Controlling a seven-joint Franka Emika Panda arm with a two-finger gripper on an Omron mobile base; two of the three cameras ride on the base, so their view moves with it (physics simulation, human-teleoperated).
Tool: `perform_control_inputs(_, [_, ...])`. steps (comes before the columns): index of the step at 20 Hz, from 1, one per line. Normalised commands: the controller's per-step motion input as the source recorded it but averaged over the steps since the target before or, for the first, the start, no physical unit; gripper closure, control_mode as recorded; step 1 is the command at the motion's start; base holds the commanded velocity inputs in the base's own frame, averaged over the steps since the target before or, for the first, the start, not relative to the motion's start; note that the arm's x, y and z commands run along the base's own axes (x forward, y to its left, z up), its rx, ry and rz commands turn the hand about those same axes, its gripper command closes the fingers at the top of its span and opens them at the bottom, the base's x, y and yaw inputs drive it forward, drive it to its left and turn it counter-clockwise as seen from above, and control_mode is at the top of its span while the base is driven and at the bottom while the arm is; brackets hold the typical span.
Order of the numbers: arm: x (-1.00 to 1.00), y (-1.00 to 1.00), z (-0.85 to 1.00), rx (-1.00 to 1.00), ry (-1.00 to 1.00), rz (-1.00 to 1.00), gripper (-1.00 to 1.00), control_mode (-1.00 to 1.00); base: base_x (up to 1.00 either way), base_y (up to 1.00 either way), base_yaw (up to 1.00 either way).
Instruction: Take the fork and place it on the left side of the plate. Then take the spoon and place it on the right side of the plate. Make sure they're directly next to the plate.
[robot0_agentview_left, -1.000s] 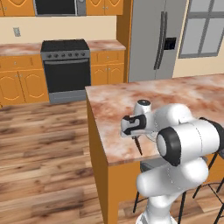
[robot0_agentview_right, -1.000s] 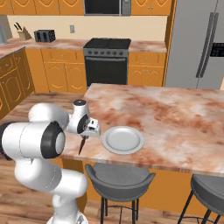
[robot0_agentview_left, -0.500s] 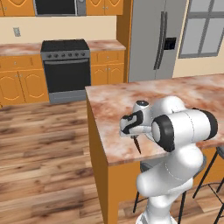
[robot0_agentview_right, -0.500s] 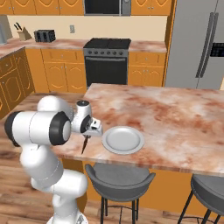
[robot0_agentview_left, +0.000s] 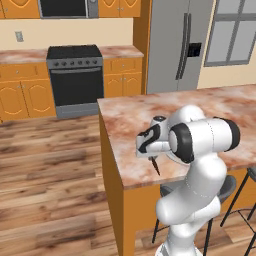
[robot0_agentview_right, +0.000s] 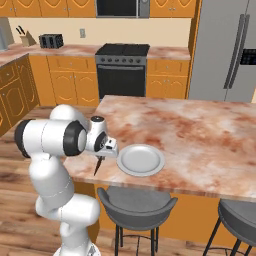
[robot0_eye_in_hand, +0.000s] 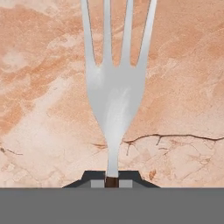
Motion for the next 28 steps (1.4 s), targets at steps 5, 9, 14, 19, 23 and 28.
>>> perform_control_inputs(5, [0.19,0.0,-0.19,0.0,0.05,0.0,1.0,-1.0,0.0,0.0,0.0])
perform_control_inputs(9, [0.3,0.0,-0.12,0.0,0.04,0.0,1.0,-1.0,0.0,0.0,0.0])
perform_control_inputs(14, [0.05,0.0,-0.25,-0.01,0.0,0.0,1.0,-1.0,0.0,0.0,0.0])
perform_control_inputs(19, [-0.01,0.0,-0.26,-0.01,-0.01,0.0,-1.0,-1.0,0.0,0.0,0.0])
perform_control_inputs(23, [-0.37,-0.02,0.04,0.0,-0.08,0.0,-1.0,-1.0,0.0,0.0,0.0])
perform_control_inputs(28, [-0.57,-0.02,0.52,0.0,-0.11,0.0,-1.0,-1.0,0.0,0.0,0.0])
